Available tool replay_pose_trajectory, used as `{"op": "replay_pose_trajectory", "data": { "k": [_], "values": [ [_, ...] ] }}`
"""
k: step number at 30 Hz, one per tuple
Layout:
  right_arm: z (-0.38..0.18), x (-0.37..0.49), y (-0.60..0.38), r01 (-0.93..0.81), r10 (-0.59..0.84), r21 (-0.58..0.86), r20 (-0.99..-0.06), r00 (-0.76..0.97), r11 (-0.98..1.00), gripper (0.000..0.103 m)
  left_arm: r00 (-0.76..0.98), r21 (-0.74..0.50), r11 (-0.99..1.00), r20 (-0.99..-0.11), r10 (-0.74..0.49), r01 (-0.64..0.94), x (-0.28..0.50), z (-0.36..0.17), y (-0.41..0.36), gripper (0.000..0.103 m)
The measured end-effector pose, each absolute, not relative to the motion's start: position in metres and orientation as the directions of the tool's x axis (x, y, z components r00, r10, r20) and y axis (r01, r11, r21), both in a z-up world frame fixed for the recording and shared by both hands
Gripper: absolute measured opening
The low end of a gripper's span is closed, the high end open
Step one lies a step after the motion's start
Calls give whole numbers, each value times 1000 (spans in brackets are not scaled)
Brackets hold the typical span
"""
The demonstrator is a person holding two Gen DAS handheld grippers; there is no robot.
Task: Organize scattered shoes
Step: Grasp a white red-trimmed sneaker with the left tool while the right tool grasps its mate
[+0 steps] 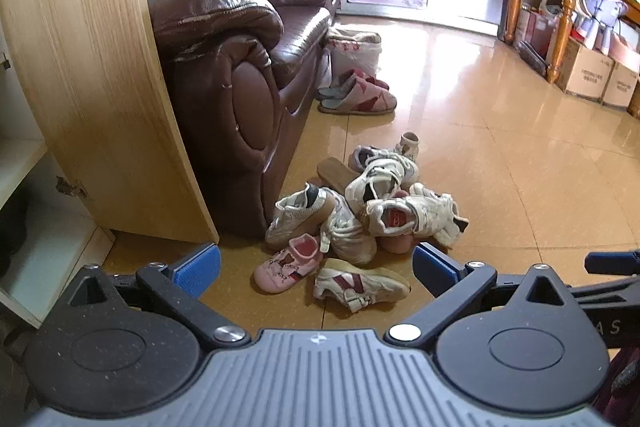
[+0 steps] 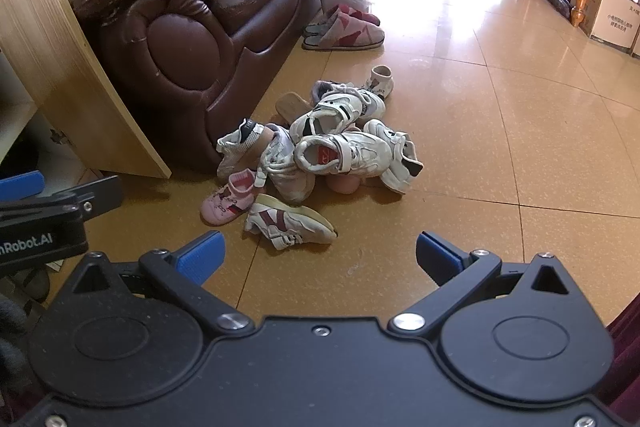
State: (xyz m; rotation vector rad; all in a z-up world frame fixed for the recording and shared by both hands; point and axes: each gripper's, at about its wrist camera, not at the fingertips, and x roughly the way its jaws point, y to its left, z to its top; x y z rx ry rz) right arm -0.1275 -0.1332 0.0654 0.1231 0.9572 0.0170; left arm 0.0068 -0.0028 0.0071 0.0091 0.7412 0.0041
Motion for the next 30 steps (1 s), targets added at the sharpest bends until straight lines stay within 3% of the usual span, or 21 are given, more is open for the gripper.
{"op": "replay_pose_trajectory", "data": {
  "k": [11, 14, 20, 30],
  "values": [
    [76, -129, -151, 51, 54, 108, -788, 613, 993, 103, 772, -6, 1000, -635, 4, -10, 8, 24, -4, 103],
    [76, -121, -147, 5, 75, 97, -804, 590, 995, 103, 743, -88, 995, -669, -32, -36, 20, 7, 13, 103],
    [69, -107, -142, -70, 32, -14, -788, 614, 997, 103, 723, -103, 992, -691, -18, -73, 36, -21, 34, 103],
    [40, -41, -154, -206, 82, -43, -823, 562, 978, 103, 666, -147, 984, -745, -47, -95, 78, -96, 50, 103]
  ]
}}
